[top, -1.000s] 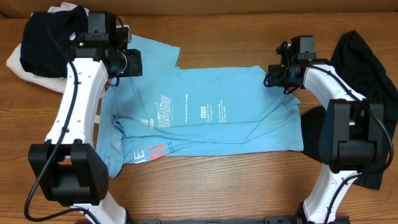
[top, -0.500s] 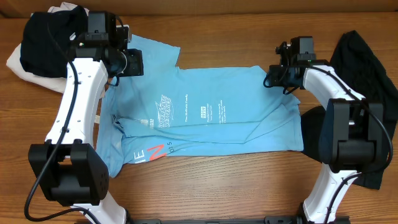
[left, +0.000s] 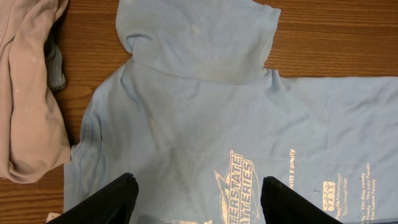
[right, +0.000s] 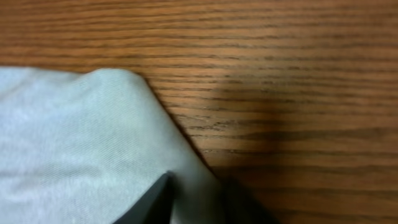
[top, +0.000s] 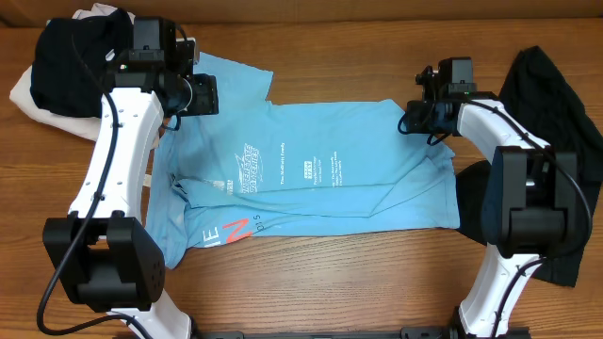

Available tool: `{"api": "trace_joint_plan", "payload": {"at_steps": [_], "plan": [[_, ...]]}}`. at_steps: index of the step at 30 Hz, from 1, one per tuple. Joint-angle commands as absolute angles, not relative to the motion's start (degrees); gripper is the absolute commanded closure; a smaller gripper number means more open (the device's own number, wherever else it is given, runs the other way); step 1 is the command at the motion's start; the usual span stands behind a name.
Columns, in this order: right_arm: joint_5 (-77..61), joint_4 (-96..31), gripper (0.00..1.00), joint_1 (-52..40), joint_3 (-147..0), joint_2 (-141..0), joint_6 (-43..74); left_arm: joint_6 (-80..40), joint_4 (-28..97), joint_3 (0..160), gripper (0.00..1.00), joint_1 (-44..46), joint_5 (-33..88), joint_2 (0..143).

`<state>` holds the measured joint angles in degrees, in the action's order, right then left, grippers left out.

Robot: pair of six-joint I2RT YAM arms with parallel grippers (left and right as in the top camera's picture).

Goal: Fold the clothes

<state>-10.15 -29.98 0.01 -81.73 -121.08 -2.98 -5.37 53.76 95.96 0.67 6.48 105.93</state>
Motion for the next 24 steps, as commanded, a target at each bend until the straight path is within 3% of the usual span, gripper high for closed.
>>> {"api": "trace_joint_plan", "payload": {"at_steps": [1,3,4,8,14,24], "plan": [[-10.57,-29.36,0.8,0.01,-81.28,-122.5,-3.03,-4.71,53.49,96.47,0.32,0.78,6.94,106.52],[-10.57,-28.93,0.94,0.01,-81.28,-122.5,-3.01,-4.71,53.49,96.47,0.32,0.78,6.94,106.52],[-10.57,-28.69,0.96,0.01,-81.3,-122.5,-2.9,-4.73,53.52,96.47,0.32,0.78,6.94,106.52],[-10.61,-30.44,0.96,-0.01,-83.15,-122.08,-2.57,-4.73,53.71,96.47,0.32,0.75,6.94,106.5],[-10.61,-43.9,0.96,-2.85,-91.2,-119.9,-2.61,-4.71,53.71,96.44,0.33,0.78,6.94,106.52],[-9.93,-63.51,0.96,-18.5,-92.23,-119.66,3.09,-4.71,53.95,96.47,0.32,0.75,6.94,106.52]]}}
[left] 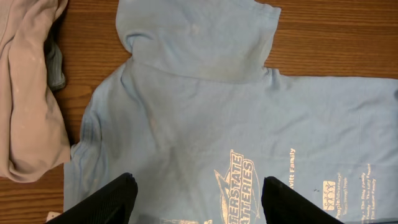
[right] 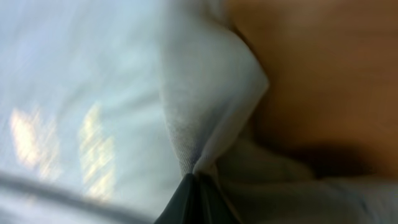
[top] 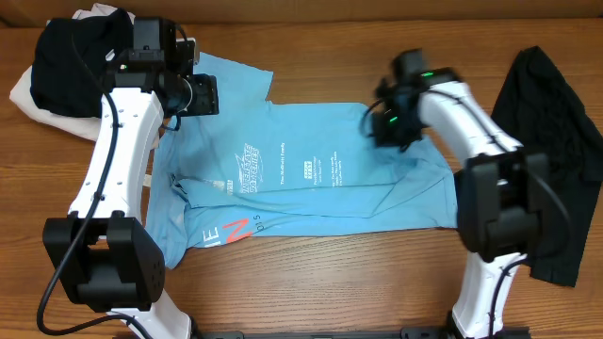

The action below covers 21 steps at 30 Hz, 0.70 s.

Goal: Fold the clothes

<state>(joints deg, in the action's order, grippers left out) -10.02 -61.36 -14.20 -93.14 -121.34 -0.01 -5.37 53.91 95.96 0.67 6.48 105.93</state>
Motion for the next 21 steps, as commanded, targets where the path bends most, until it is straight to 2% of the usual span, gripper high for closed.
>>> {"api": "trace_joint_plan", "payload": {"at_steps": [1,5,9,13,17,21], "plan": [[-9.93,-64.66,0.94,-20.25,-91.53,-119.66,3.07,-4.71,53.95,96.47,0.32,0.78,6.94,106.5],[-9.45,-66.78,0.83,-25.06,-90.32,-119.63,3.01,-4.69,53.93,96.47,0.3,0.75,6.92,106.52],[-9.23,-67.26,0.76,-25.1,-91.92,-118.91,3.05,-4.67,53.95,96.44,0.29,0.75,6.92,106.52],[-9.06,-68.23,0.66,-21.98,-95.48,-117.56,3.05,-4.67,53.95,96.47,0.29,0.75,6.92,106.5],[-9.06,-66.92,0.49,-16.84,-97.17,-116.68,3.05,-4.67,53.91,96.47,0.28,0.78,6.92,106.52],[-9.89,-66.54,0.46,-11.86,-95.74,-117.03,3.03,-4.67,53.89,96.47,0.28,0.78,6.92,106.52]]}}
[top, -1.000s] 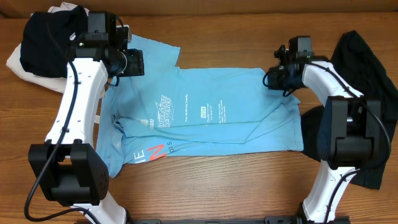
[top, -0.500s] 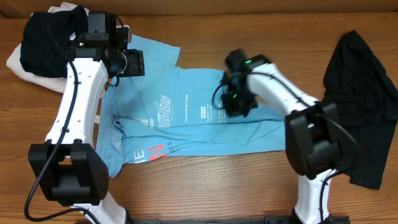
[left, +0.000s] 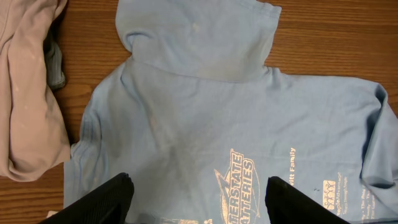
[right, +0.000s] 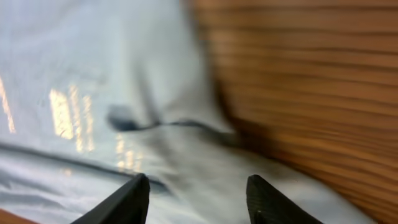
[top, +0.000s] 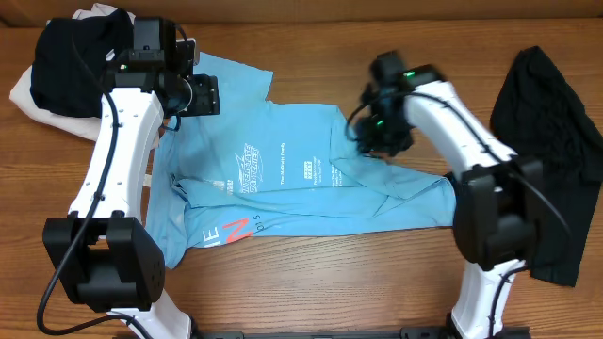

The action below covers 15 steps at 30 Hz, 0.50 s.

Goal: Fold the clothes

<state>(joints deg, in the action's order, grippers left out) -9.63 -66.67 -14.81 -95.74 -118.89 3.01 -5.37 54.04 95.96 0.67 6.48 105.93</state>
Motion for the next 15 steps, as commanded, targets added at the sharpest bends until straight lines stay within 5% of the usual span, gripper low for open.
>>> {"api": "trace_joint_plan", "payload": {"at_steps": [1,15], "plan": [[-10.7,-66.35,0.46,-11.09,-95.07,-117.03,2.98,-4.67,53.89,96.47,0.28,0.75,6.9,106.52],[-18.15,-54.41,0.52,-9.63,-82.06,-117.03,4.78,-4.71,53.78,96.44,0.29,0.78,6.96,106.52]]}}
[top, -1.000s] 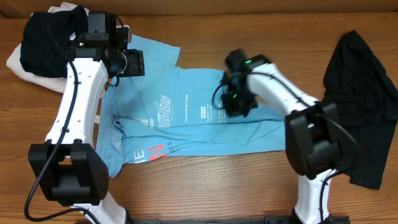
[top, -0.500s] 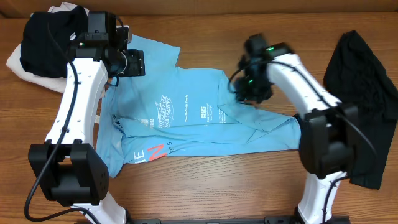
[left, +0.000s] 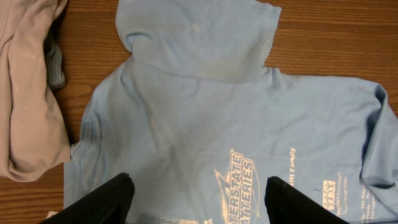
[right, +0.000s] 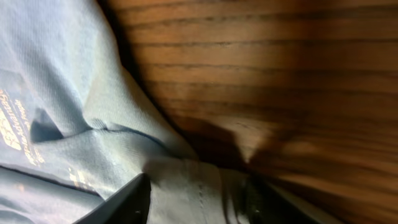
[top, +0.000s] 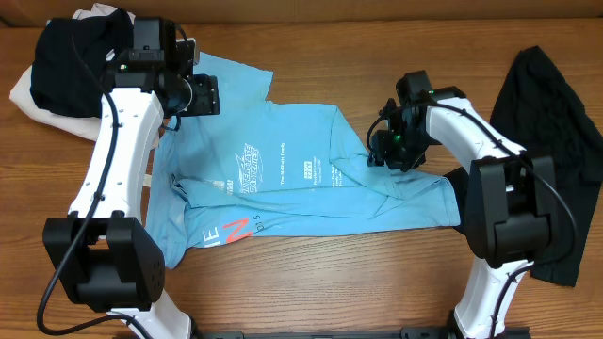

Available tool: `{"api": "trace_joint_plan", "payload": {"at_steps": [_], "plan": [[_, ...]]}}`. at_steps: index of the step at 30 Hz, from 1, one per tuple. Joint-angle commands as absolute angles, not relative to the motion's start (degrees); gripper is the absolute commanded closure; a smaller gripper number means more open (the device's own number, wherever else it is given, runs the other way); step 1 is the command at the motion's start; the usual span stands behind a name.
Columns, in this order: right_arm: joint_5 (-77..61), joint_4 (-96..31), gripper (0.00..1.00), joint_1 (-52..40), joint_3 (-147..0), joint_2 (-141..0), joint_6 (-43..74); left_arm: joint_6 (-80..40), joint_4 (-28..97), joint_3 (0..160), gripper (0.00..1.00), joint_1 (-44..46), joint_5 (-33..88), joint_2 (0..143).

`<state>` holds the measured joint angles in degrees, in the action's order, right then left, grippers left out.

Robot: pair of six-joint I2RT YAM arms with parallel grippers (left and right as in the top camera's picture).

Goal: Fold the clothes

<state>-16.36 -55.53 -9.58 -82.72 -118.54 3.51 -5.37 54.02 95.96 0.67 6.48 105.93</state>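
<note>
A light blue T-shirt (top: 301, 179) with white print lies flat on the wooden table, its far right corner folded in over the body. My left gripper (top: 205, 94) hovers open over the shirt's collar end; in the left wrist view the left gripper (left: 198, 202) has the printed chest of the shirt (left: 205, 124) below it. My right gripper (top: 388, 153) is low over the folded-in flap. In the right wrist view the right gripper (right: 196, 202) stands open, with a hemmed edge of the shirt (right: 74, 93) lying between its fingers.
A black garment (top: 556, 104) lies at the right, partly under the right arm. A pile of black and beige clothes (top: 66, 56) sits at the far left corner; the beige garment (left: 28, 93) shows beside the shirt. Bare wood of the table (top: 330, 282) runs along the front.
My right gripper has moved a little to the right and nearer the front, and now sits lower over the folded flap, still open. The left arm and the shirt have not changed.
First my right gripper was at the shirt's far right corner, at the table's bare wood. Then it was shut on that corner, further left over the shirt. Then it was open and the corner lay folded in over the body, as it does now.
</note>
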Motion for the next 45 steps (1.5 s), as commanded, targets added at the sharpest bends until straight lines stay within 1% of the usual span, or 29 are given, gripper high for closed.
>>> {"api": "trace_joint_plan", "payload": {"at_steps": [1,4,10,11,14,16,17,18,19,28,35,40,45], "plan": [[-18.13,-53.95,0.55,-9.63,-82.02,-117.03,4.99,-4.71,53.78,96.47,0.29,0.78,6.96,106.5],[-18.13,-52.62,0.64,-9.63,-82.02,-117.03,4.97,-4.69,53.78,96.47,0.29,0.78,6.94,106.52],[-18.15,-49.41,0.66,-9.61,-82.04,-117.03,5.69,-4.69,53.78,96.47,0.28,0.78,6.94,106.52],[-18.2,-49.25,0.68,-9.61,-82.04,-117.03,5.87,-4.69,53.76,96.44,0.28,0.78,6.94,106.52],[-18.17,-48.95,0.7,-9.61,-82.06,-117.03,5.87,-4.69,53.74,96.47,0.28,0.78,6.94,106.52],[-18.17,-48.62,0.78,-9.61,-82.08,-117.03,5.87,-4.69,53.71,96.47,0.28,0.78,6.94,106.52],[-18.2,-48.45,0.83,-9.61,-82.13,-117.03,5.96,-4.69,53.71,96.47,0.28,0.78,6.94,106.52],[-18.2,-48.27,0.91,-9.61,-82.19,-117.03,6.04,-4.69,53.71,96.44,0.28,0.78,6.94,106.52],[-18.2,-48.14,0.96,-9.61,-82.28,-117.01,6.07,-4.69,53.74,96.47,0.28,0.78,6.94,106.52],[-18.09,-49.78,0.96,-7.86,-88.47,-117.01,6.04,-4.69,53.74,96.47,0.28,0.78,6.92,106.52],[-16.51,-53.15,0.96,-1.37,-98.67,-117.01,6.02,-4.69,53.67,96.47,0.29,0.78,6.92,106.52],[-14.55,-50.04,0.96,2.92,-100.14,-117.01,6.02,-4.69,52.42,96.44,0.31,0.78,6.92,106.52],[-5.93,-45.06,0.96,4.27,-99.68,-117.27,6.04,-4.69,50.24,96.38,0.38,0.8,6.92,107.26]]}}
